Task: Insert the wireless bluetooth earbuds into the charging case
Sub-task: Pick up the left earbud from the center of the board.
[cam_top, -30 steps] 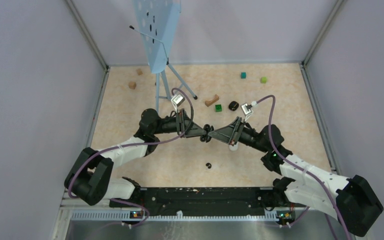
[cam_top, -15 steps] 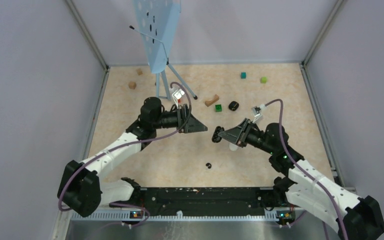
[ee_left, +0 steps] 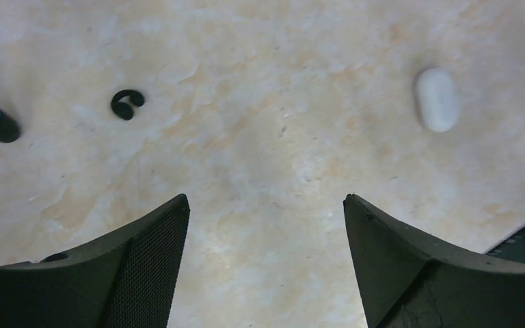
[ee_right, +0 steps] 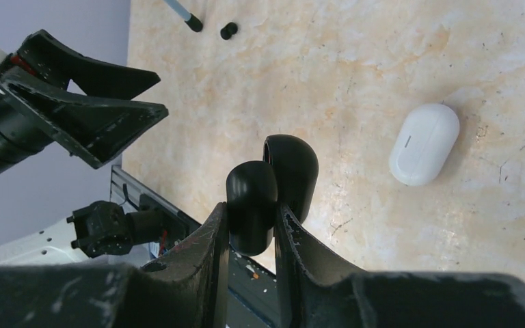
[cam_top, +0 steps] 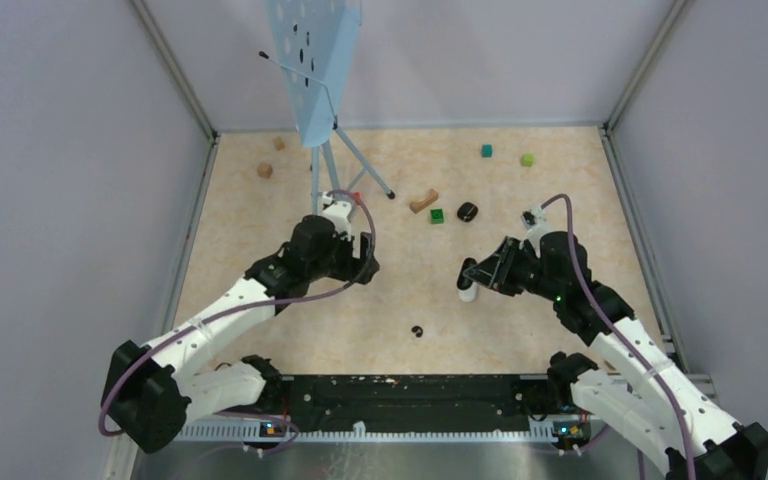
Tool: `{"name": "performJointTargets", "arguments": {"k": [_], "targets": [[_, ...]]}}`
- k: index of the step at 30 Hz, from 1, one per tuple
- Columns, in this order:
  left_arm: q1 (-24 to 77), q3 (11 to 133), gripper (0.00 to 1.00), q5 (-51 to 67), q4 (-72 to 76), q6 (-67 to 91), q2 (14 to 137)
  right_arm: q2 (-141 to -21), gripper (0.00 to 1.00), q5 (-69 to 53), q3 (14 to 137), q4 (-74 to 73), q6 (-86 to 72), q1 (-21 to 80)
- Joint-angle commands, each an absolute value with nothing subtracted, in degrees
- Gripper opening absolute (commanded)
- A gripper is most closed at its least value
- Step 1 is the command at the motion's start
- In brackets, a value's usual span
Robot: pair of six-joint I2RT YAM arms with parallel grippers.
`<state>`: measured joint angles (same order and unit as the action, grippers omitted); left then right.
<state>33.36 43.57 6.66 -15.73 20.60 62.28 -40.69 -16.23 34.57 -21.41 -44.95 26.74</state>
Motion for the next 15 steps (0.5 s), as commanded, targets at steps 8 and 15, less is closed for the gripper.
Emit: {"name": "performJointTargets", "arguments": {"k": [8, 15], "targets": [[41.0, 47.4, 0.84, -25.9, -18.9, 21.5, 70.7, -40.9, 0.0, -17.2, 35.3, -20.9, -43.1, 26.0], [36.8, 49.1, 0.75, -20.7, -14.4, 20.1, 76.9, -40.1, 0.0, -17.7, 35.1, -21.2, -43.3, 26.0]]}}
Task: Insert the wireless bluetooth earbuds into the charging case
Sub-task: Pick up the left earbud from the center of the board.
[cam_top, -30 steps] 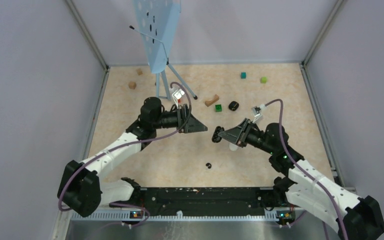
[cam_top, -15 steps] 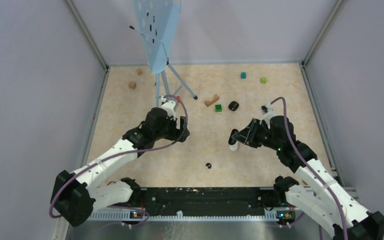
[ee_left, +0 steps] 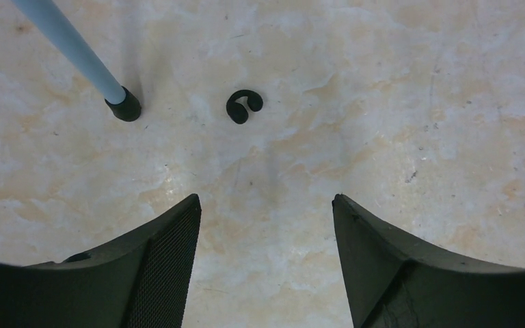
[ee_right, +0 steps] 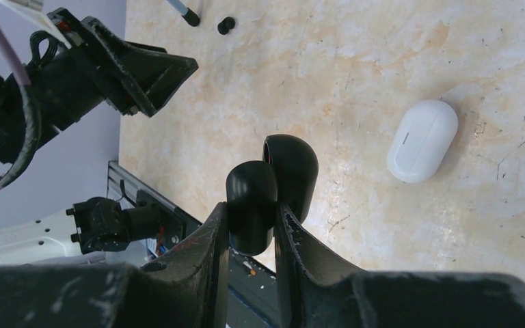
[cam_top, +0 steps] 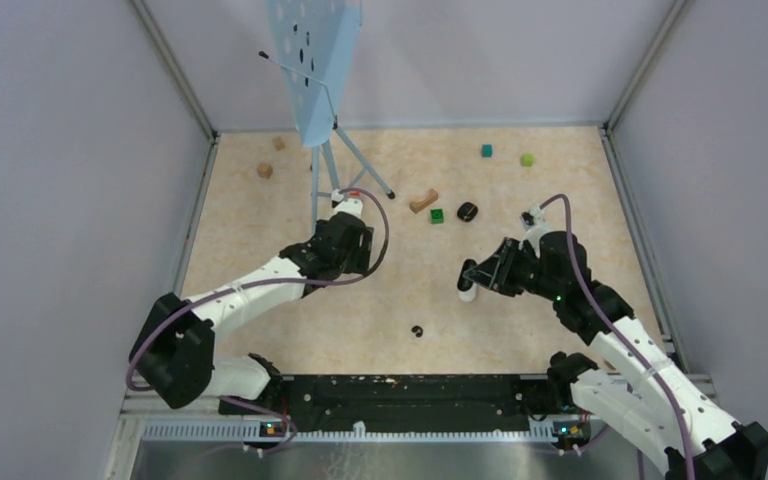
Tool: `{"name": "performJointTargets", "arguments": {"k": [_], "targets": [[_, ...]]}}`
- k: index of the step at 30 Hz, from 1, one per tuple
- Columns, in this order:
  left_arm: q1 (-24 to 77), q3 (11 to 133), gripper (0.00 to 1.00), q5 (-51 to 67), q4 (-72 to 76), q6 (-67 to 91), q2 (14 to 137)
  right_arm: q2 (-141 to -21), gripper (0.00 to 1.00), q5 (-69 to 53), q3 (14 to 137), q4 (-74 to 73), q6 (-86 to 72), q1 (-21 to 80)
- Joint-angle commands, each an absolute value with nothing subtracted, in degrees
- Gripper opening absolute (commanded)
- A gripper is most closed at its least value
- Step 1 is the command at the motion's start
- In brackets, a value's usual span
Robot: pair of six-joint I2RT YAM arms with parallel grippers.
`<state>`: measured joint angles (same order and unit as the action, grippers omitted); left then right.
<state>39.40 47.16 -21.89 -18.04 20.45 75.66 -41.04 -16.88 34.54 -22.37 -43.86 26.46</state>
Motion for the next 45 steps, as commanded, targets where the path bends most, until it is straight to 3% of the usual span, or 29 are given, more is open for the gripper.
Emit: {"name": "performJointTargets", "arguments": {"k": [1, 10, 19, 27, 38, 45], "targets": [[36.1, 48.7, 0.75, -19.5, -13.3, 19.9, 77.3, -39.9, 0.0, -17.7, 34.9, -21.1, -43.3, 26.0], [31.6, 50.1, 0.63, -13.4, -8.3, 18.8, 85.4, -39.0, 0.0, -18.5, 34.4, -21.2, -44.0, 25.9], [29.6, 50.2, 0.61, -12.2, -3.3, 19.2, 90.5, -38.1, 0.0, -18.6, 34.1, -21.7, -44.6, 25.9], [28.5, 53.1, 0.6, -3.8, -3.0, 17.8, 96.5, -37.6, 0.0, -18.2, 34.8, -22.9, -44.7, 26.0], [31.1, 50.6, 0.6, 16.9, -5.2, 22.7, 93.8, -38.1, 0.0, -17.7, 35.1, -23.1, -45.3, 25.9], [31.1, 47.5, 0.6, 11.1, -6.8, 25.1, 83.9, -39.3, 0.0, -18.0, 36.4, -23.5, -44.7, 26.0]]}}
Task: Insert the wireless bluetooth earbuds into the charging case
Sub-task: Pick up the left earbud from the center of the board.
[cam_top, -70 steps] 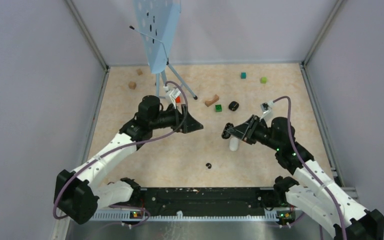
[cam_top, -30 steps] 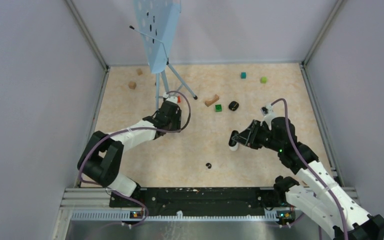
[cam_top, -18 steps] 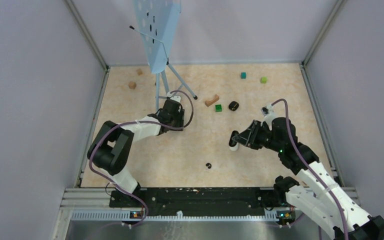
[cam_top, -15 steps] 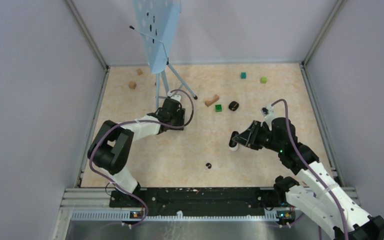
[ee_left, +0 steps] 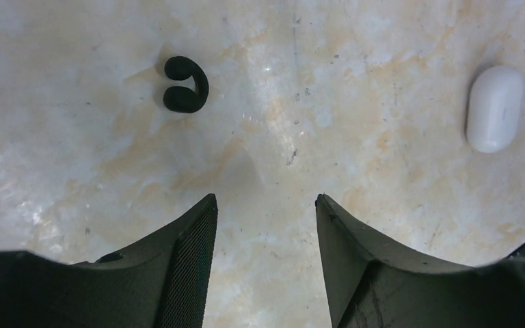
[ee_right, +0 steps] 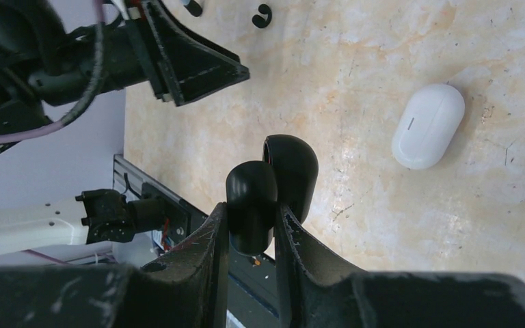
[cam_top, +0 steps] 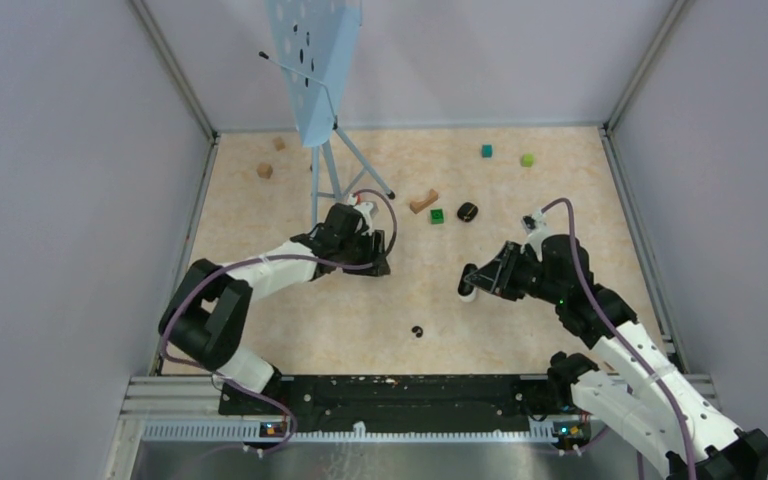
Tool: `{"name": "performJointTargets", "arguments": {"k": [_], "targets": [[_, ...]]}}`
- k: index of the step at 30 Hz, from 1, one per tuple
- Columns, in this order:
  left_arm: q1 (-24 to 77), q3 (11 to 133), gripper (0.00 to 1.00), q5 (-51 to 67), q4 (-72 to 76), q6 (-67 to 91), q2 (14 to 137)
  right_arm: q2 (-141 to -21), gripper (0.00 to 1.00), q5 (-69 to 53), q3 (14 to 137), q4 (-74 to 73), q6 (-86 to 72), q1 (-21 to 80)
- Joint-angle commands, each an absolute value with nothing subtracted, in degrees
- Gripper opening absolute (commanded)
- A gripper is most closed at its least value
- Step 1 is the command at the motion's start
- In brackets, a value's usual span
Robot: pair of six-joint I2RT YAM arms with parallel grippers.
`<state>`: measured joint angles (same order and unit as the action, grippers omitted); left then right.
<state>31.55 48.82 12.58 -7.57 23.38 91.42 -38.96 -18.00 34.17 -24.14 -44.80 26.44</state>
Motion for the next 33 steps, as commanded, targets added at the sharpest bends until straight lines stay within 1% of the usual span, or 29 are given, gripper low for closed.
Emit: {"name": "performJointTargets", "arguments": {"k": [1, 5, 10, 14, 19, 25, 28, 33], "targets": [[31.1, 47.7, 0.6, 10.3, -6.6, 24.5, 83.6, -39.4, 0.0, -18.1, 36.4, -23.3, -44.7, 26.0], [31.2, 51.3, 0.58, 8.2, -9.4, 18.9, 86.8, -39.3, 0.0, -18.7, 36.0, -22.7, -45.3, 25.9], [35.3, 55.9, 0.5, -1.0, -12.6, 12.2, 91.7, -38.5, 0.0, -18.2, 35.9, -23.3, -45.6, 26.0], [37.5, 59.4, 0.52, -5.0, -13.5, 11.6, 94.8, -38.3, 0.0, -17.9, 35.8, -23.6, -45.8, 26.0], [37.9, 61.7, 0.52, -4.8, -11.9, 12.8, 97.9, -38.6, 0.0, -18.0, 35.6, -23.4, -46.0, 25.9], [38.1, 65.0, 0.52, -8.4, -12.2, 12.2, 102.8, -38.4, 0.0, -17.9, 36.2, -23.7, -46.1, 25.9], [38.1, 65.4, 0.51, -7.3, -12.1, 12.0, 103.7, -38.4, 0.0, -17.6, 36.2, -24.0, -46.0, 25.9], [38.1, 65.2, 0.5, -9.2, -12.8, 11.4, 104.0, -38.3, 0.0, -17.6, 35.8, -23.6, -46.2, 25.9]]}}
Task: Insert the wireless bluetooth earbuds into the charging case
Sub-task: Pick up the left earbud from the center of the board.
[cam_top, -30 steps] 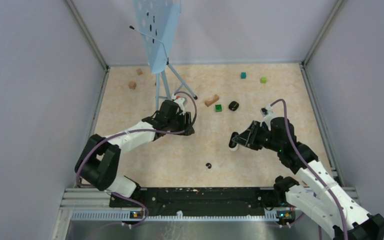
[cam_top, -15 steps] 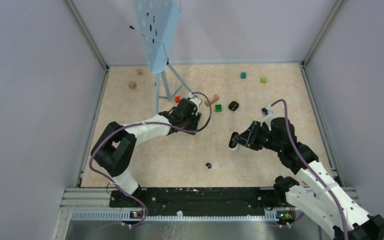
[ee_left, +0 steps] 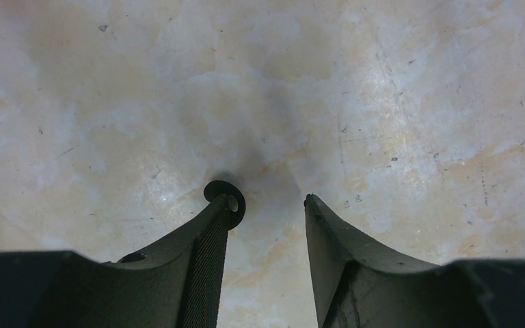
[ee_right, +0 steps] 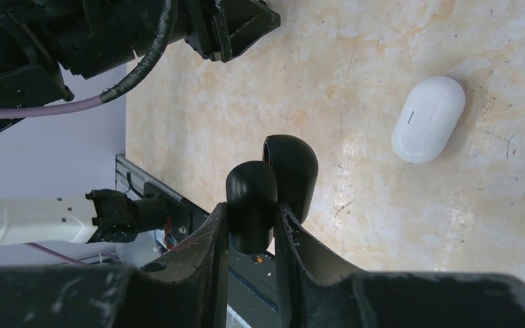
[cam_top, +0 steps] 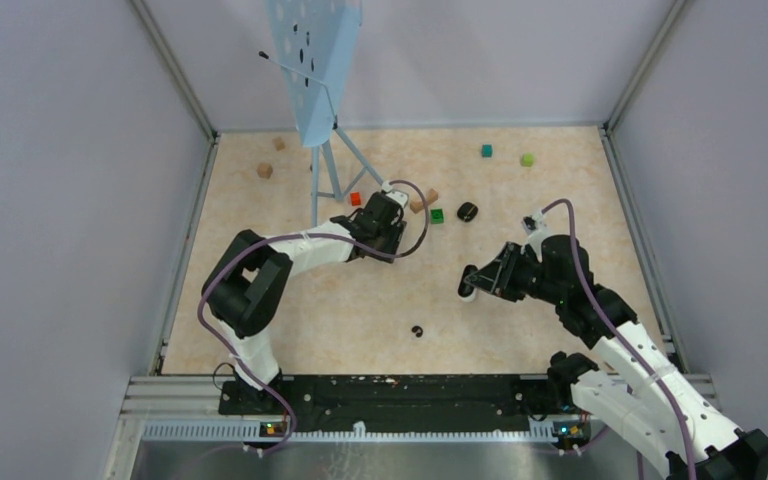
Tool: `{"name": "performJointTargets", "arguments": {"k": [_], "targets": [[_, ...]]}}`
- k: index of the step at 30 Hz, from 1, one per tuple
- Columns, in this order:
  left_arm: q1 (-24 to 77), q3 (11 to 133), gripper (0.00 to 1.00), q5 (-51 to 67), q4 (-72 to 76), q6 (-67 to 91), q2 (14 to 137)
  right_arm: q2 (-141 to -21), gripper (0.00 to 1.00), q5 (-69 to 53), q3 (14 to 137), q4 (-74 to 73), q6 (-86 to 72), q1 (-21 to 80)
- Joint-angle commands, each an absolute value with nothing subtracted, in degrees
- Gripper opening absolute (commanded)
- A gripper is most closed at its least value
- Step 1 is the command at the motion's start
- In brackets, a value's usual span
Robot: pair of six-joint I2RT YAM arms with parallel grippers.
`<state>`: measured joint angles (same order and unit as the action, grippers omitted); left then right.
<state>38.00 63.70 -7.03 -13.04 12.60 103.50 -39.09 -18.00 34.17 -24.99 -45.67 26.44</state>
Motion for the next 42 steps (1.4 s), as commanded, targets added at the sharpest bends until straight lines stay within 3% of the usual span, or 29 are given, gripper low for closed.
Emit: {"name": "performJointTargets", "arguments": {"k": [1, 7, 20, 32, 36, 39, 42], "targets": [[38.1, 65.2, 0.5, -9.9, -13.0, 11.3, 103.9, -38.3, 0.0, -17.7, 35.7, -23.5, -46.2, 25.9], [38.1, 65.0, 0.49, -13.4, -13.8, 11.4, 103.4, -38.6, 0.0, -17.6, 35.6, -23.3, -46.2, 26.0], [38.1, 64.7, 0.3, -14.6, -13.7, 11.9, 102.6, -39.0, 0.0, -17.9, 35.4, -22.6, -46.3, 26.0], [38.0, 62.4, 0.26, -16.5, -12.9, 12.2, 101.1, -40.5, 0.0, -18.4, 35.3, -21.0, -46.2, 26.0], [38.0, 63.2, 0.2, -16.7, -13.3, 12.0, 101.6, -40.7, 0.0, -18.9, 35.1, -20.3, -46.2, 25.9], [38.0, 63.6, 0.07, -16.9, -13.8, 12.4, 101.7, -40.6, 0.0, -18.8, 35.1, -20.5, -46.3, 25.9], [38.0, 61.9, 0.0, -16.0, -12.3, 13.2, 98.7, -40.3, 0.0, -18.6, 35.0, -20.5, -46.0, 25.9]]}}
